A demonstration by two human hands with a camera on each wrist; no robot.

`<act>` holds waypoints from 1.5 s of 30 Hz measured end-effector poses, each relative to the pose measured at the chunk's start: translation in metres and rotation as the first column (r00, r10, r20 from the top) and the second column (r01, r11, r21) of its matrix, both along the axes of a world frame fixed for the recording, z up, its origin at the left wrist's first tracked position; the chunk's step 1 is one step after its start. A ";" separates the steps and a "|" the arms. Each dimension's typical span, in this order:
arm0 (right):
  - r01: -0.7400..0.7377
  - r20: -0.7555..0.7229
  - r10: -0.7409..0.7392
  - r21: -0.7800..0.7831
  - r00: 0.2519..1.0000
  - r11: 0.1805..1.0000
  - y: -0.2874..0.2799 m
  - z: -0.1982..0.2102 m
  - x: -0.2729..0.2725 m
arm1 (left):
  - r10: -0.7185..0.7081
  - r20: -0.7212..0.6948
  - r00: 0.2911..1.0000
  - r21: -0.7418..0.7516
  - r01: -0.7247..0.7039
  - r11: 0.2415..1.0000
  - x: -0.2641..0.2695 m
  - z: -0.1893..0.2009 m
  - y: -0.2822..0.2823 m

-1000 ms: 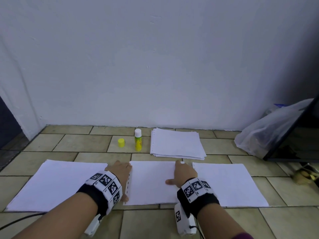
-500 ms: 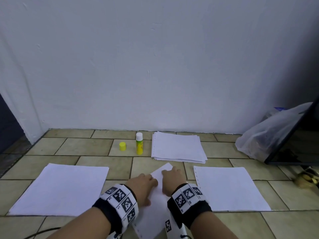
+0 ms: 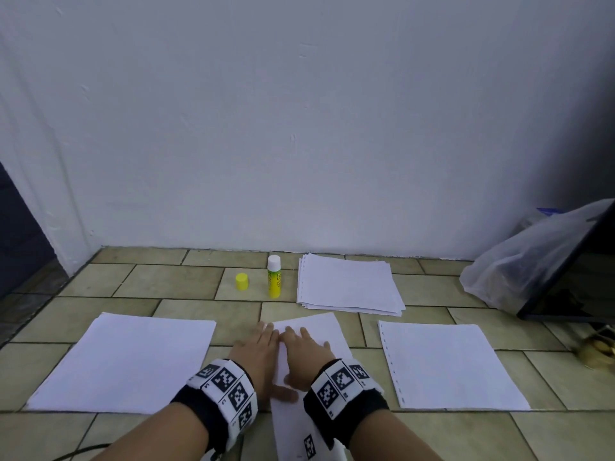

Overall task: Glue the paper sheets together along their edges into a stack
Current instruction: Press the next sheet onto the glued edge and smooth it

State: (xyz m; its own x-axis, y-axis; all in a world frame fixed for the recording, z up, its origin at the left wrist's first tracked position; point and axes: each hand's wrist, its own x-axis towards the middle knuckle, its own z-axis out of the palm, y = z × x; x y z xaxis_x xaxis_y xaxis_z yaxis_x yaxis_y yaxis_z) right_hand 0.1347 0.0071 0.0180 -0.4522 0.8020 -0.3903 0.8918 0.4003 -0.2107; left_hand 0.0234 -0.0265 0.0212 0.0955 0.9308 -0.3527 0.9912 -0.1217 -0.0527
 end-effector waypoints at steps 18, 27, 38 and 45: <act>0.186 -0.026 -0.187 -0.031 0.982 0.982 0.025 0.003 0.040 | 0.058 0.004 0.998 -0.136 -0.057 0.989 -0.004 -0.005 0.003; 0.115 0.183 -0.135 0.117 0.974 0.986 0.012 0.015 0.030 | -0.023 -0.027 0.999 -0.012 0.022 1.000 -0.006 0.017 0.005; 0.043 0.009 -0.044 0.073 0.999 0.996 -0.015 0.005 -0.002 | -0.091 0.057 0.994 0.014 0.090 0.996 -0.020 0.012 -0.005; -0.072 0.000 0.072 0.013 0.997 0.997 -0.014 -0.002 -0.018 | 0.019 0.024 1.000 -0.120 -0.016 0.993 -0.028 -0.005 0.000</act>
State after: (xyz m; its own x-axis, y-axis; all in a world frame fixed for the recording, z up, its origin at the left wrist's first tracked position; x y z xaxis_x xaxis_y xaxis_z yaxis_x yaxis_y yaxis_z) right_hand 0.1172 -0.0073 0.0156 -0.5093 0.7720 -0.3802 0.8604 0.4663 -0.2056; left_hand -0.0044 -0.0266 0.0163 0.0897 0.8838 -0.4593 0.9941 -0.1079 -0.0135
